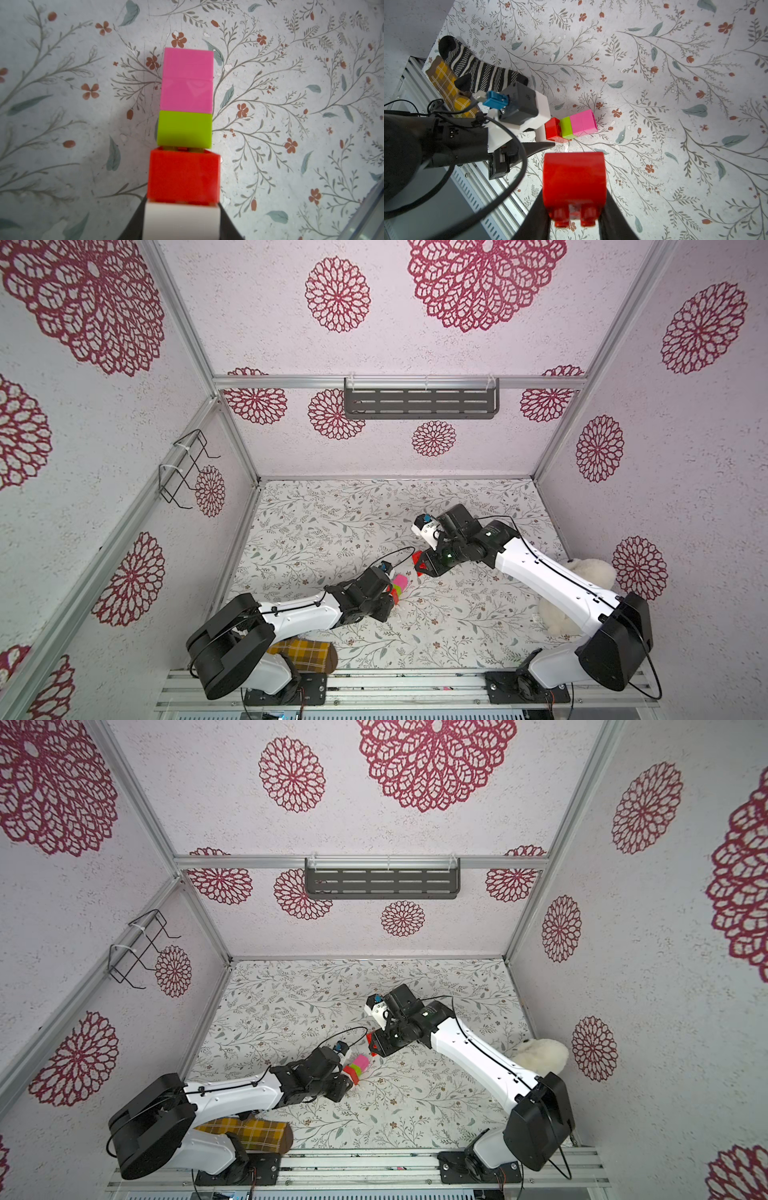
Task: Assemble an ice cream with lego
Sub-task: Adjust the lego brick at the center of the board.
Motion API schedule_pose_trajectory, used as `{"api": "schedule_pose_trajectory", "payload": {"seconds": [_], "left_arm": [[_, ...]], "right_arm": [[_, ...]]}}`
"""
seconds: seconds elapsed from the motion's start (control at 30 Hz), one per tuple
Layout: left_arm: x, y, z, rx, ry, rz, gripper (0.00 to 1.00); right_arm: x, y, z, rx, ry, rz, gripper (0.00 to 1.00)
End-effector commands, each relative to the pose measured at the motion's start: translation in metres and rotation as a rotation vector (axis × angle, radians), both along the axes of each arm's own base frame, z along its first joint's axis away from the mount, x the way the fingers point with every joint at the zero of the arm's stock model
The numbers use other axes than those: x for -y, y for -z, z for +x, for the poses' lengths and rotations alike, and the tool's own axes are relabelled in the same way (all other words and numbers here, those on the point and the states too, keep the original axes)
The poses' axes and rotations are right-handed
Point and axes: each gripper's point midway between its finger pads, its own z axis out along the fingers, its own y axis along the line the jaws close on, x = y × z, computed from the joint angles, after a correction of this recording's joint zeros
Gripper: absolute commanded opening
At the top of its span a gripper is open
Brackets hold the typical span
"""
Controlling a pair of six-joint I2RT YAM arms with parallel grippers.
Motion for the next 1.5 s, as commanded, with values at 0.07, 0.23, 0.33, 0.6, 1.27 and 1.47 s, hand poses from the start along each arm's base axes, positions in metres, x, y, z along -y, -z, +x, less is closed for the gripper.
{"api": "schedule_pose_trajectory", "payload": {"seconds": [0.07, 0.23, 0.33, 0.6, 1.27, 1.47], "left_arm": [[0.009, -0.042, 0.004, -0.029, -0.071, -0.055, 0.24], [0.002, -0.087, 0.003, -0.130, -0.157, -0.016, 0.19], [0.000, -0.110, -0.005, -0.238, -0.177, 0.018, 0.15], [-0.008, -0.125, -0.045, -0.586, -0.227, 0.158, 0.07], [-0.010, -0.121, -0.043, -1.071, -0.364, 0.266, 0.13], [0.008, -0.088, -0.015, -1.134, -0.378, 0.253, 0.13]], "right_arm": [[0.003, -0.027, -0.001, 0.068, 0.007, 0.057, 0.00], [0.003, -0.027, 0.000, 0.079, 0.034, 0.090, 0.00], [0.001, -0.026, -0.003, 0.083, 0.037, 0.134, 0.00], [0.018, -0.034, -0.005, 0.149, 0.116, 0.255, 0.00], [0.017, -0.019, -0.007, 0.149, 0.086, 0.346, 0.00], [0.016, -0.016, -0.009, 0.146, 0.083, 0.359, 0.00]]}}
